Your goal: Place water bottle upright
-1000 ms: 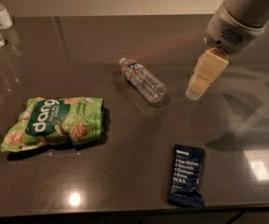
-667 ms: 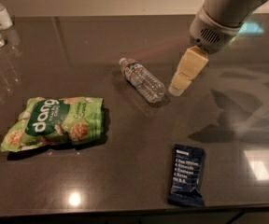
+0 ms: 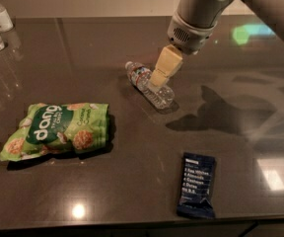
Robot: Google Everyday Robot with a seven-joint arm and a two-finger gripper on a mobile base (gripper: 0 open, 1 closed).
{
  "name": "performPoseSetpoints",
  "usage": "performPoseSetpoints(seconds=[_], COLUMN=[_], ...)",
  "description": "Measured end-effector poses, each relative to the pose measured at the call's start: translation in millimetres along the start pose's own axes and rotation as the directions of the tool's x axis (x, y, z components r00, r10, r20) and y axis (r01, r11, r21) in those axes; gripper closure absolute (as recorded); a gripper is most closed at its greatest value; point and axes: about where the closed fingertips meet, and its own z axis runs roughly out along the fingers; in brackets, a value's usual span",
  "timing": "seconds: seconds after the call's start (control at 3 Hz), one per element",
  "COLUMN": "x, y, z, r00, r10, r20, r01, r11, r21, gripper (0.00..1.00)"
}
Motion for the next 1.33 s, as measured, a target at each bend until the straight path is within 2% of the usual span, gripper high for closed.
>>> performPoseSetpoints(seconds=[0.67,1.33], x=[-50,-79], y=[0,2], z=[37,76], r00=[0.996,0.990], r10=[0.059,0.081], r20=[-0.060,-0.120], r01=[-0.058,-0.080], r11=[0.9981,0.9967], r21=[0.020,0.010], gripper=[0.00,0.00])
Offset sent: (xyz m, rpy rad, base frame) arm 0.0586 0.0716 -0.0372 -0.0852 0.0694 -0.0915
